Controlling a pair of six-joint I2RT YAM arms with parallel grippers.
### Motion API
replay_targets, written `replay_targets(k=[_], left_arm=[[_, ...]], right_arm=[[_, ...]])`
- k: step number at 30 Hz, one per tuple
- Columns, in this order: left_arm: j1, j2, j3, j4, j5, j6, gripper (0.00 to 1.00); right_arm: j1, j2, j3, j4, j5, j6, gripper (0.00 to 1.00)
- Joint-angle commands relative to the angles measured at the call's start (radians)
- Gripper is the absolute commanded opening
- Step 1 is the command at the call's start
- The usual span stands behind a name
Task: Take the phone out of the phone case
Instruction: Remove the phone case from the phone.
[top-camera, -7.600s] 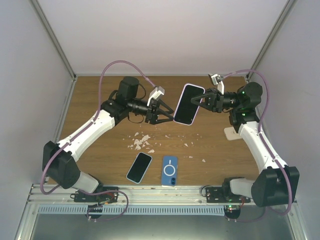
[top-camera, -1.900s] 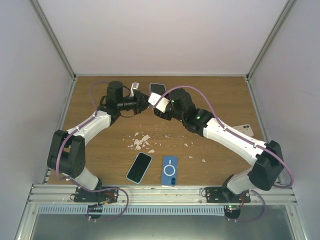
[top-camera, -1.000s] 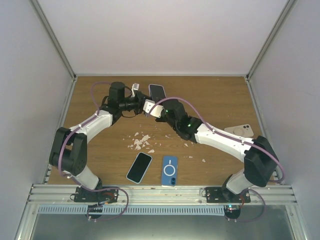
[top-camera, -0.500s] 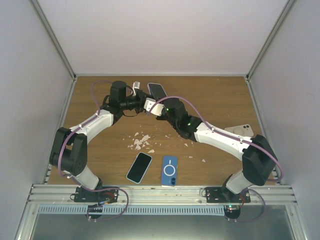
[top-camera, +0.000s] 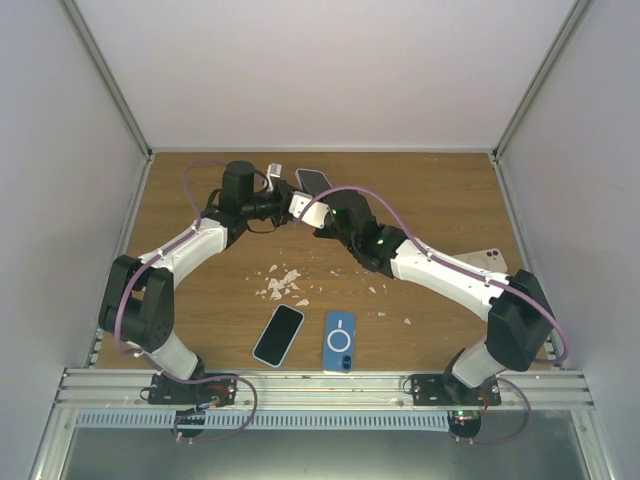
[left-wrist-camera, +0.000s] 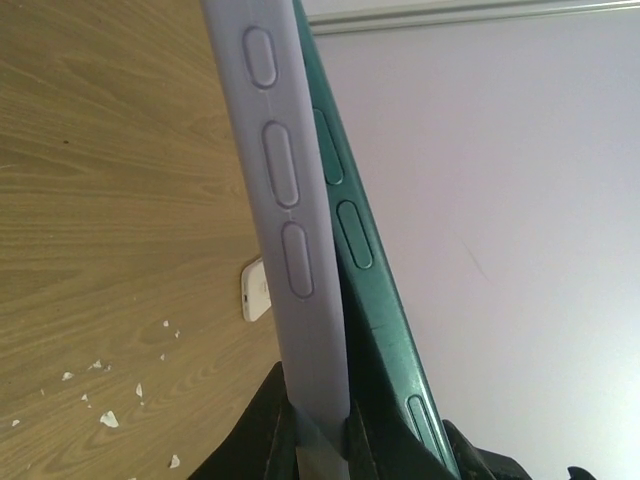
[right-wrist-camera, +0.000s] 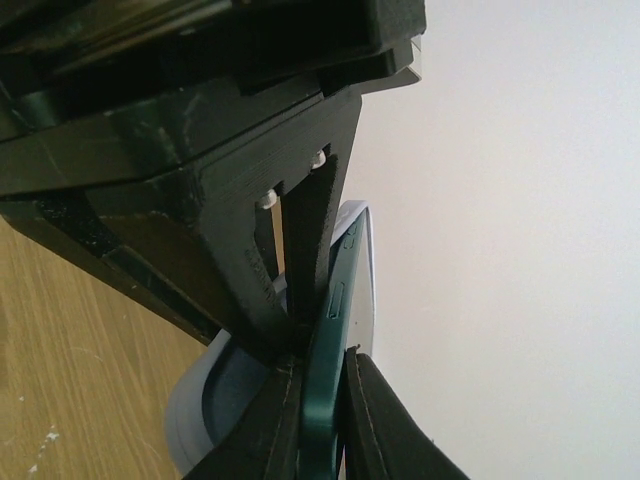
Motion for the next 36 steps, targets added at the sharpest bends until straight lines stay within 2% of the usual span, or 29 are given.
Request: replay_targets(k=[1,24,36], left_arm=[[-0.021,-0.01,0.018,-0.015,0.029,0.149,0.0],[-0.015,0.021,0.018,-0.143,-0.14,0.285,0.0],[-0.009,0.02,0.017,-0.204,-0.23,0.335,0.0]], right_arm=[[-0.047,-0.057,0.068,-0.01,0.049,0.048,0.01],[-0.097,-0.099,0.147,-0.059,0.028,0.1,0.01],[-0.156,-0.116,0.239,-0.215,-0.12,0.271,0.01]])
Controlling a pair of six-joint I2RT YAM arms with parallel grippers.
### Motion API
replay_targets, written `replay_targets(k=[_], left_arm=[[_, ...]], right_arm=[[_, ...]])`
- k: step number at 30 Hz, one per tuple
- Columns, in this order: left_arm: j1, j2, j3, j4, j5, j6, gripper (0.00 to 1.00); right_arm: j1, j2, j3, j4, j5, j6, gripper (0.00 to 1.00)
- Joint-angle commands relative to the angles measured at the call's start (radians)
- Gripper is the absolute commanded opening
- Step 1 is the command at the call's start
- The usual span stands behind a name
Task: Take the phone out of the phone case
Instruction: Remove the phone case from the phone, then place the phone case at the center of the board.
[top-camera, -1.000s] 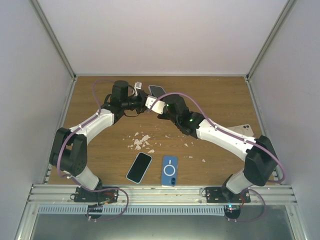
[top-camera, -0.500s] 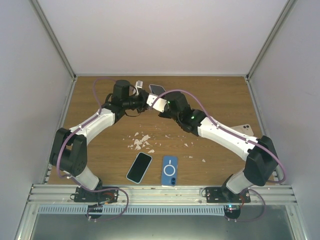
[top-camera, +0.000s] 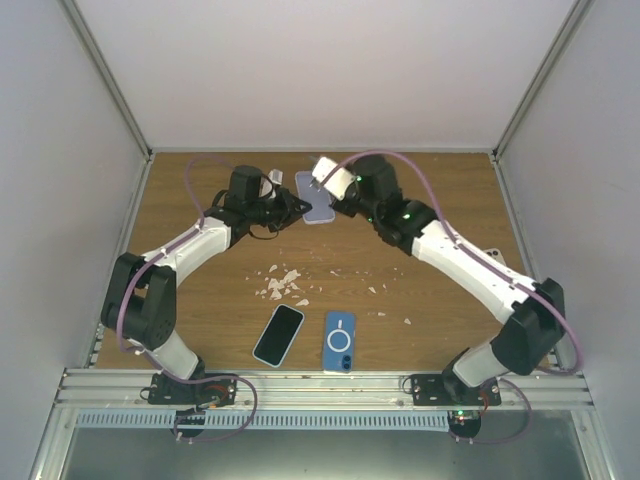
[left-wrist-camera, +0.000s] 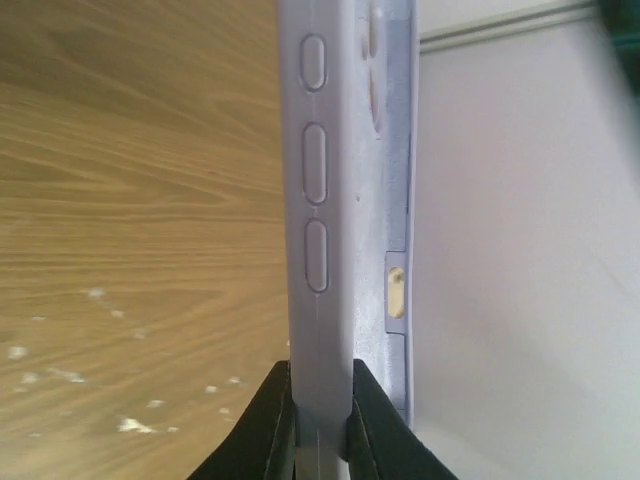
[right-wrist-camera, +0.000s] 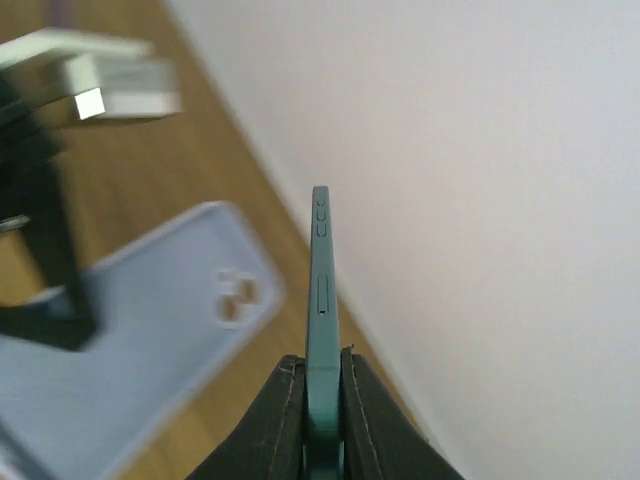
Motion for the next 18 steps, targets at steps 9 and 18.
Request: replay_targets(k=[9,18], left_arm=[[0.021,0.015,-0.044,-0.002,-0.068,0.131,0.0],[0.021,0.086,-0.081,0.03,0.009,0.188,0.0]], right_arm=[[-0.072,-0.103,0.056,0.006,0.011,0.09,0.01],[-0.14,-0.163,-0.041,0.031,0.017,0.07,0.01]])
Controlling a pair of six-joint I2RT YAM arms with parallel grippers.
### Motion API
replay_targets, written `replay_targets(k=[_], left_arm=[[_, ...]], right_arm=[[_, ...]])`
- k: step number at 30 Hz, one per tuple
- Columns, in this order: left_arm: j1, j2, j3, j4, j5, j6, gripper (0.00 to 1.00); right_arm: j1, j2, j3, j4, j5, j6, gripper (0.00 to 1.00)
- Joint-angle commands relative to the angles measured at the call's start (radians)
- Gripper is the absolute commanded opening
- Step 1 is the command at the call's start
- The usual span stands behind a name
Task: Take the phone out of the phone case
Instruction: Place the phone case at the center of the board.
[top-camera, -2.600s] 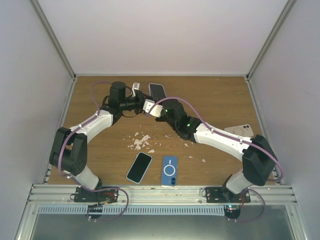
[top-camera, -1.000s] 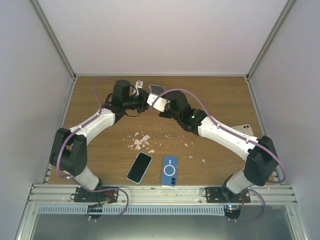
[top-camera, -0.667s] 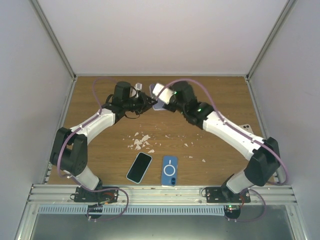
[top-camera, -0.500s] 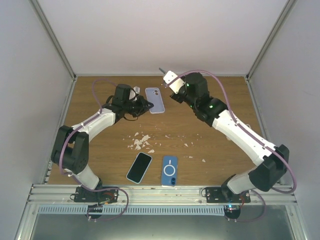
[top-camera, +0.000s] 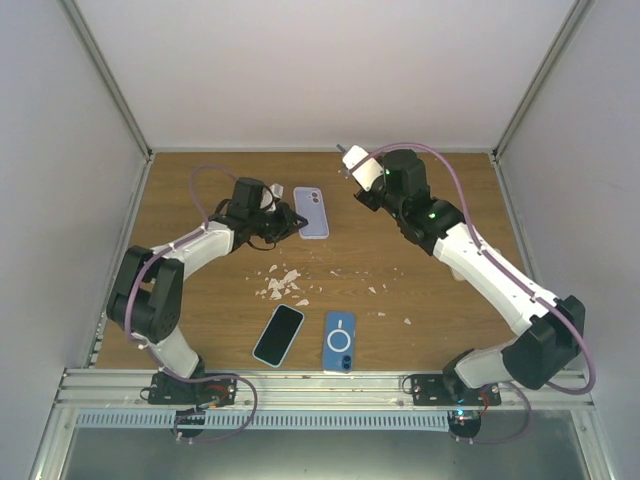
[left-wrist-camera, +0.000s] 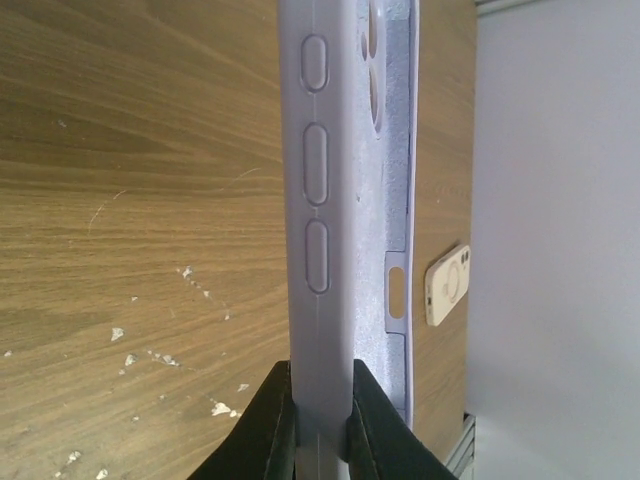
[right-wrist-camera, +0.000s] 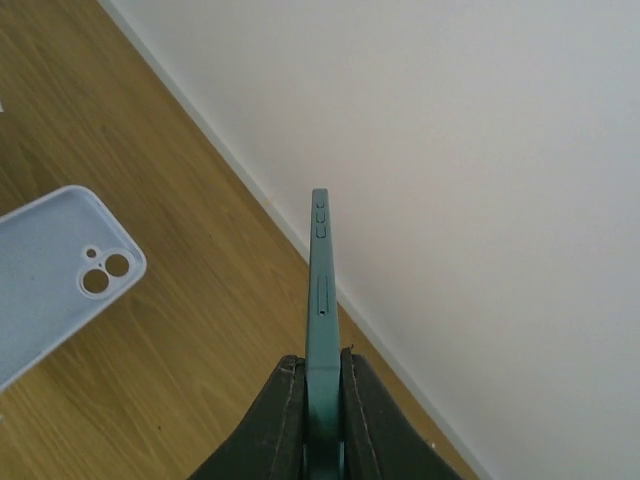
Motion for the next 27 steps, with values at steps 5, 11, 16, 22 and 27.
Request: replay_targets(k=[5,11,16,22,27], left_arm=[[0.013,0.11,0.003,0.032,0.048,0.115,0.0],[0.026,0.189,0.046,-0.007,0.05,0.161,0.0],[0.036,0.248,0.084,-0.029,0.052,0.184,0.0],[0.041,0.301,0.136,-0.085,0.011,0.217,0.01],[0.044,0.311,0.145,-0.111,-0.029,0.222,0.1]], right_arm=[[-0.051,-0.08,-0.056,0.055,0.001,0.003,0.01],[-0.053,-0.075,-0.07,0.062,-0.003,0.003,0.01],[-0.053,-0.063,-0.068,0.062,-0.008,0.003,0.0],[-0.053,-0.051,-0.071,0.063,-0.012,0.003,0.0],[-0.053,-0.044,-0.063,0.063,-0.014,0.001,0.0]])
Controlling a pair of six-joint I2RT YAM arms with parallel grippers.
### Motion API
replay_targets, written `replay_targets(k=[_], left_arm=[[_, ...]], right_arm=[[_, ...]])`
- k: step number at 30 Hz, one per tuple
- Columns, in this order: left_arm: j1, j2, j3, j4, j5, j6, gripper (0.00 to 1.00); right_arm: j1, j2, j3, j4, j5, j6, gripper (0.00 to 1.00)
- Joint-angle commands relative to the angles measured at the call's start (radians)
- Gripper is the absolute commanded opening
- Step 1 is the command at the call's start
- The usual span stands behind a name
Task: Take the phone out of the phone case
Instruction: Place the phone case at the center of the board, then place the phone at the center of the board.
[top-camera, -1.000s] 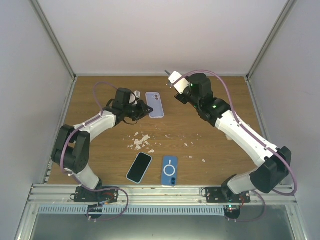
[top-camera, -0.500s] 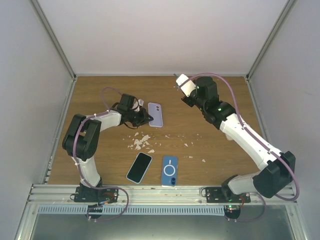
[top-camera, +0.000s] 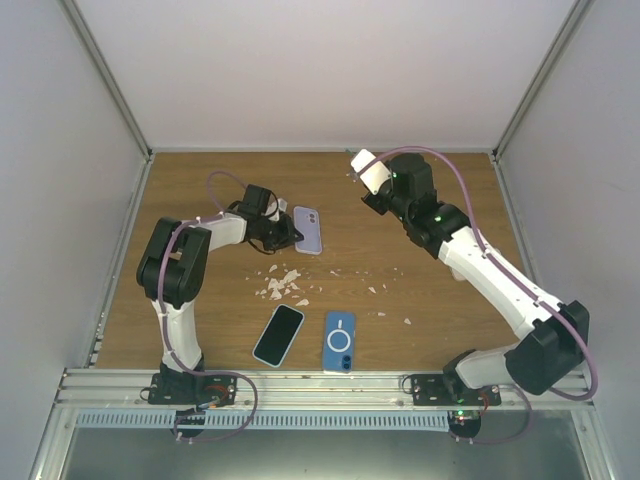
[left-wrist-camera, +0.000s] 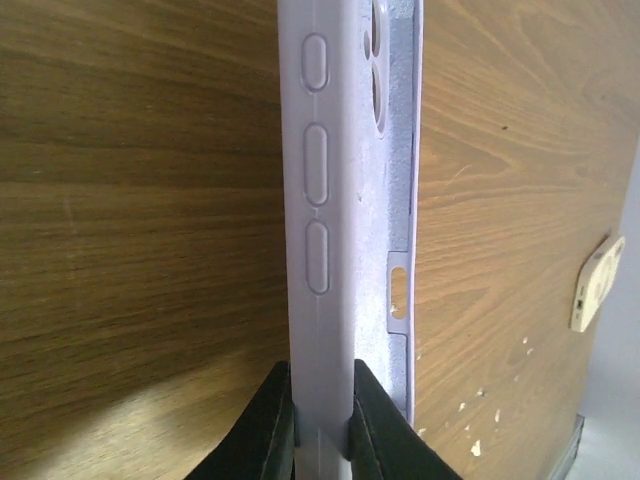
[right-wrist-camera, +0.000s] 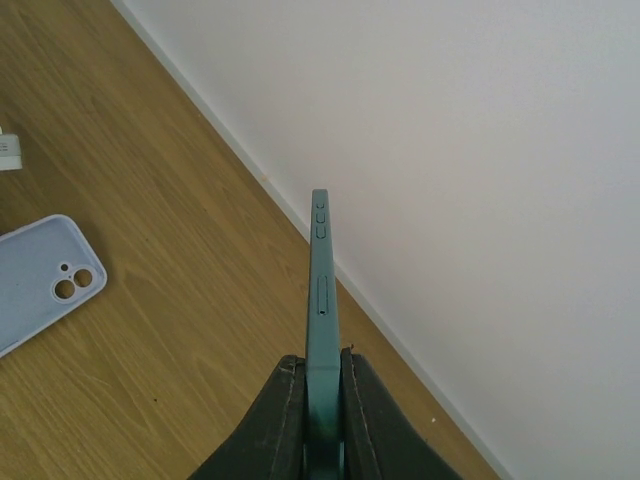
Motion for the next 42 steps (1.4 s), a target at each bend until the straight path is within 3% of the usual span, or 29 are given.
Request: replay_targets(k=[1,10,20,31,42], left_arm=[[0.006,0.009,0.031,-0.023,-0.048,0.031,0.13],[0.023,-0.045,0.007,-0.045,-0.124,0.046,0.47],[0.041,-0.209,-0.033,0.018,-0.054,0.019,0.67],[0.125,-0.347,0.074,0.022,0.074,0.027,0.72],[0.217,-0.391,0.3,0.022,0.28,-0.009,0.72]], right_arm=[[-0.006,0.0,0.012,0.063,-0.005,0.0,0.01],[-0.006,0.009,0.034,0.066,-0.019,-0.011,0.0],[-0.007,0.019,0.067,0.115,-0.02,-0.116,0.0],[-0.005,-0.047,0.036,0.278,-0.02,-0.348,0.0],[0.067,-0.155,-0.174,0.671,0.044,-0.717,0.01]])
